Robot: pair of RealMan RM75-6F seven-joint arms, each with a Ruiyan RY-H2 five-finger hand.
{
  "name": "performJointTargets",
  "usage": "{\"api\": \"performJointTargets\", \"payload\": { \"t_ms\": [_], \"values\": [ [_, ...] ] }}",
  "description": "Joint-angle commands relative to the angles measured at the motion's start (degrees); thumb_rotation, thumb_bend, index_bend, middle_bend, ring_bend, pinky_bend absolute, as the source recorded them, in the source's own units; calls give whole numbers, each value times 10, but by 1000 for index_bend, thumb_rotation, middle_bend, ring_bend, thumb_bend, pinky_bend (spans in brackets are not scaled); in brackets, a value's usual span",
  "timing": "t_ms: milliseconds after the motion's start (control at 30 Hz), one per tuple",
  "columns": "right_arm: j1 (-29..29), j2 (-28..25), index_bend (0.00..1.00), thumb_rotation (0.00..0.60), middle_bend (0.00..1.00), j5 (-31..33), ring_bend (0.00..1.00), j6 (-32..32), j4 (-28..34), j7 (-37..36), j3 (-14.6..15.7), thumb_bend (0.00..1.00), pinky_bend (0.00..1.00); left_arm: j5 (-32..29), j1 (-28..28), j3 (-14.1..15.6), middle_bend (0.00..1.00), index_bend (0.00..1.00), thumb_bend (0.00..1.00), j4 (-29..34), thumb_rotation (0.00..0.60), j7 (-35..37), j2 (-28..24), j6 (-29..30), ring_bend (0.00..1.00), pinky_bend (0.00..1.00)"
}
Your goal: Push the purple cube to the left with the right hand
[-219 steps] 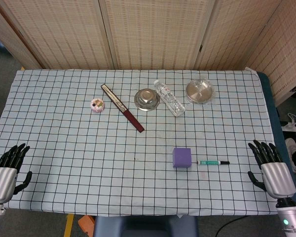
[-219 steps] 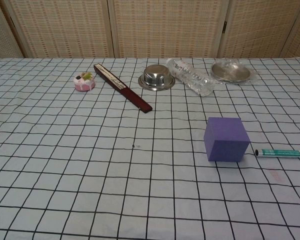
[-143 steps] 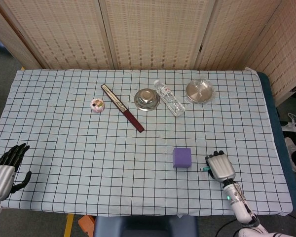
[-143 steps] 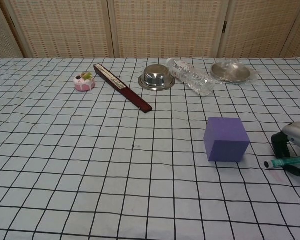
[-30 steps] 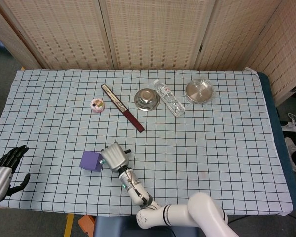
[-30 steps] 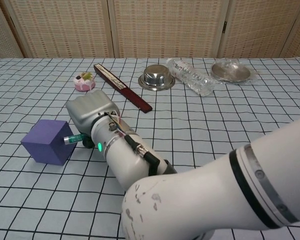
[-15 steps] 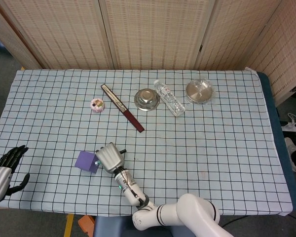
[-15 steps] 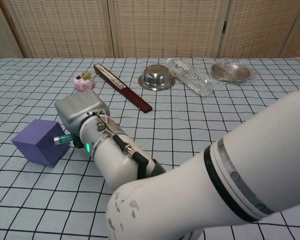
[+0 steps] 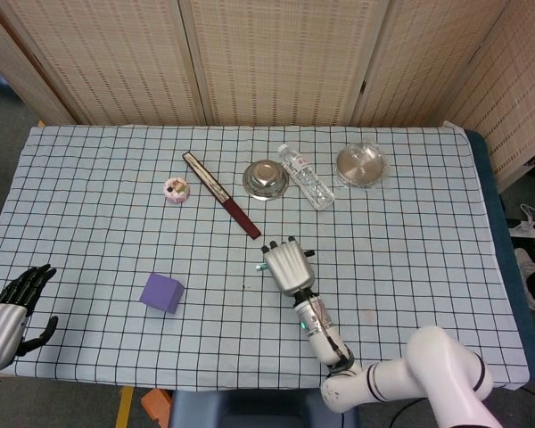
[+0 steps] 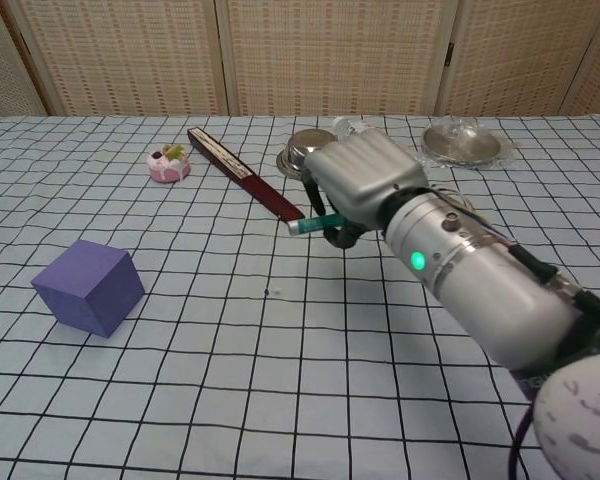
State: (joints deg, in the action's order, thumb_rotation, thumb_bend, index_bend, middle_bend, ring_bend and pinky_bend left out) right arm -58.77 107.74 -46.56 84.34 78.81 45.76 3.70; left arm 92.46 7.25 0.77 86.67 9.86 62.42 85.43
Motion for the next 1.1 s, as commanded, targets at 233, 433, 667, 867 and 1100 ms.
{"api": "performJointTargets", "payload": {
  "t_ms": [233,433,667,867,1100],
  "values": [
    [155,-115,724,600,798,-83,594,20,34,-90,107,452,559,-7,5,-2,19,1,446,3,600,-21,8,-11,0,127],
    [199,-134,353,600,507,-98,424,-29,30,-112,113,452,482,-10,8,-2,19,1,445,3,600,-27,10,-20,0,127],
    [235,-170,2,600,195,-127,213,-58,58,-151,101,383,361,-13,10,-1,19,1,446,3,600,-30,10,-25,0,127],
    [279,-255,0,600,76,-204,116,-6,150,-208,106,277,282,-17,8,-3,19,1,446,2,600,-33,11,-23,0,127],
    [369,-355,0,600,1,-353,2,151,217,-242,136,169,156,-24,5,-11,0,0,436,-4,600,-46,20,-11,2,135]
  ]
}}
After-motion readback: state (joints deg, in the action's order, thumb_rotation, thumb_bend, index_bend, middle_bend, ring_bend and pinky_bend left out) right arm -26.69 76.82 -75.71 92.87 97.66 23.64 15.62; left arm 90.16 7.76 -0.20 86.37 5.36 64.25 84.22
